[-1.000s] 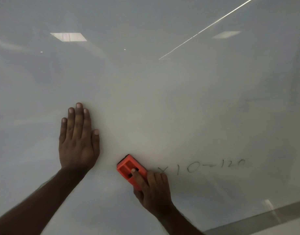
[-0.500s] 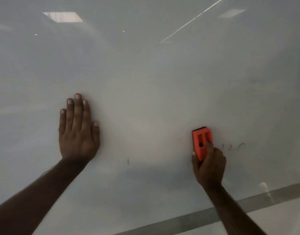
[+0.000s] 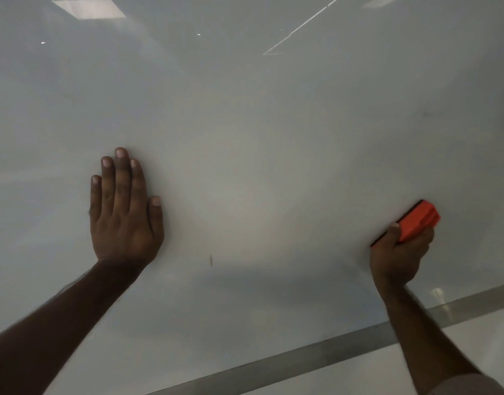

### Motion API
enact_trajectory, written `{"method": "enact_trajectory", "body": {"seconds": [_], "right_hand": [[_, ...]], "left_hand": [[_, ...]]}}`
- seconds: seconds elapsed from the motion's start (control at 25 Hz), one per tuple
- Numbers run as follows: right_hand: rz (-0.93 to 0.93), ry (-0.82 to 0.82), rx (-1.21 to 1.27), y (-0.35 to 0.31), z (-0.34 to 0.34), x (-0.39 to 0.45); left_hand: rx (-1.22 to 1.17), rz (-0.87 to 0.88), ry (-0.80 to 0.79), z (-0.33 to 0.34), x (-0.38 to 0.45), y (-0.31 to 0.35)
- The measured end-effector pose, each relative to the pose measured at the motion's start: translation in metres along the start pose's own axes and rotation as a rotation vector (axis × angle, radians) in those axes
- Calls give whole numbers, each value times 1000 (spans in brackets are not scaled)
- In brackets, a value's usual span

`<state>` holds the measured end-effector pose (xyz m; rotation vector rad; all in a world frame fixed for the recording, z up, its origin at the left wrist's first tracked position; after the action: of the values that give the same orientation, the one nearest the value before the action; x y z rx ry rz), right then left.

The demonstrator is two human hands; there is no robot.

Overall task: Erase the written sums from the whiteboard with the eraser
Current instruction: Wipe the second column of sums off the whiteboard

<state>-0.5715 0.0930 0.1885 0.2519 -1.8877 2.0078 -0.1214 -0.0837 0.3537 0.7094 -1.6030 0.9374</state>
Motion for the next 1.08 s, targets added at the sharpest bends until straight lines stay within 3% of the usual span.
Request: {"method": "enact_trajectory", "body": {"seconds": [0.08, 0.2, 0.44, 0.52, 0.6, 0.72, 0.84, 1.08], "right_hand": [[204, 31, 32, 20, -1, -3], [296, 6, 47, 29, 1, -35], [37, -82, 81, -35, 29, -125], [-117, -94, 81, -70, 36, -150], [-385, -159, 54, -108, 43, -186], [-862, -345, -40, -142, 59, -260], [-1216, -536, -149, -135, 66, -312], [-1605, -871, -235, -115, 65, -327]], "left_hand": [[1, 0, 2, 0, 0, 0], [1, -8, 5, 1, 0, 2], [-8, -22, -13, 2, 0, 1], [-9, -22, -14, 2, 0, 2], [-13, -19, -22, 3, 0, 2], [-21, -19, -39, 4, -1, 1], [-34, -17, -70, 5, -1, 0], [-51, -14, -172, 5, 1, -4]]}}
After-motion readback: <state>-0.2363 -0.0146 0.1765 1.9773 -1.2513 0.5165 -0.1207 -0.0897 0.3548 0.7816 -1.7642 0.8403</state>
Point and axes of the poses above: each hand's wrist, its own x-axis towards the middle knuckle, its own z-axis out of the palm, y = z × x, the point moved 7 cm from there along x, towards the middle knuckle, and after that the axes turned 2 degrees about x, right-handed, at the moved point
